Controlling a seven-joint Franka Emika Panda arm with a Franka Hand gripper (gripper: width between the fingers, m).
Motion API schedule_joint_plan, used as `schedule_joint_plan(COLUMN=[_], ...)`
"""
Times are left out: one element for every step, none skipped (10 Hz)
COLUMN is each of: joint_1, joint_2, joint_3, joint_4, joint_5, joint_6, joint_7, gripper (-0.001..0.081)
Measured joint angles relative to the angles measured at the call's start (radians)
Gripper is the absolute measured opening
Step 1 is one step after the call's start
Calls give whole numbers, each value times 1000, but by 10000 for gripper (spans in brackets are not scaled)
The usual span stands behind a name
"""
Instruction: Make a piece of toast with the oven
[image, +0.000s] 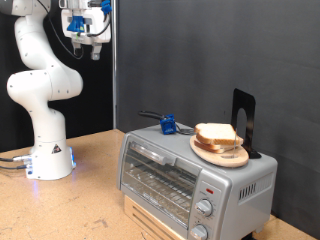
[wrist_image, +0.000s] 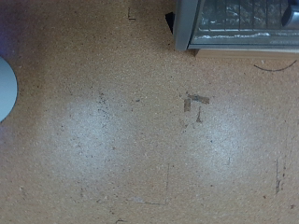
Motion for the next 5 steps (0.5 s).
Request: schedule_joint_plan(joint_1=[9,27,46,62,72], joint_2=[0,2,10,29,67], joint_3=[1,3,6,10,16], joint_4=[0,-1,0,2,17], joint_5=[-25,-65,-105,-153,-190], joint_6=[24,57,85,118,137], joint_7=[-92,-188,-282,-370,-440], gripper=[810,810,810,810,810])
